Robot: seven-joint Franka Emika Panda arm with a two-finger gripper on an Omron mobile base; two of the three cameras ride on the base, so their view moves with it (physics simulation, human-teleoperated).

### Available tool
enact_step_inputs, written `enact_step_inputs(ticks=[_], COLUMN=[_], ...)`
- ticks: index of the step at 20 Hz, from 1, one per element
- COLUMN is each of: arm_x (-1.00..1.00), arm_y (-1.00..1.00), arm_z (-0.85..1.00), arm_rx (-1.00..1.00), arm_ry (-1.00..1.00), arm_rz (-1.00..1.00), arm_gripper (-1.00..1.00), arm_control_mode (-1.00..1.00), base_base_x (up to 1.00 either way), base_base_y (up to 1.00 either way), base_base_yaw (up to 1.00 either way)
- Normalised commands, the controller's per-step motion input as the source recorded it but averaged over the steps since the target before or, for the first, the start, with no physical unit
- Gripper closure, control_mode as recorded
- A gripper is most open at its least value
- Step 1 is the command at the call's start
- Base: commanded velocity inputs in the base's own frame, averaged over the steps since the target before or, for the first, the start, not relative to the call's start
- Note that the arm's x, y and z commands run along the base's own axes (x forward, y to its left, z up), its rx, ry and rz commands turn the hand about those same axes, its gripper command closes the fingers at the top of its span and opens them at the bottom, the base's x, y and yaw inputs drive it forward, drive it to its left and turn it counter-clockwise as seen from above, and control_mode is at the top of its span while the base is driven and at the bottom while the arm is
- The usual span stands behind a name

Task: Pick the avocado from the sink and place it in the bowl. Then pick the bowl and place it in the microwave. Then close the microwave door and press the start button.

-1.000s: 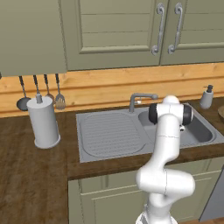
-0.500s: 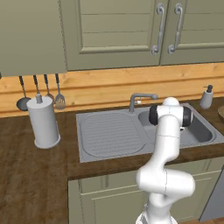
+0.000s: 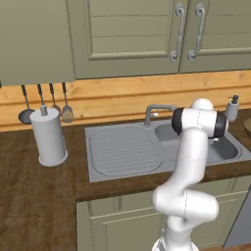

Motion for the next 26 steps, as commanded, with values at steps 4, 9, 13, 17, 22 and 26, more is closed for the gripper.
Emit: enact_step_inputs(ticks=[4, 9, 13, 17, 22, 26], arm_x=[-0.79, -0.57, -0.19, -0.14, -0.50, -0.63], arm_y=[0.03, 0.00, 0.00, -0.21, -0.46, -0.43], arm_z=[1.00, 1.00, 1.00, 1.00, 1.00, 1.00], arm_rx=[0.00, 0.00, 0.00, 0.00, 0.00, -0.03], arm_ry=[-0.37, -0.20, -0.10, -0.08, -0.07, 0.03], arm_rz=[0.03, 0.00, 0.00, 0.00, 0.00, -0.05], arm_gripper=[1.00, 1.00, 1.00, 1.00, 1.00, 1.00], arm_control_mode=[-1.00, -1.00, -1.00, -1.00, -1.00, -1.00], base_base_x=[0.00, 0.00, 0.00, 0.00, 0.00, 0.00], base_base_y=[0.00, 0.00, 0.00, 0.00, 0.00, 0.00], base_base_yaw=[0.00, 0.00, 0.00, 0.00, 0.00, 0.00])
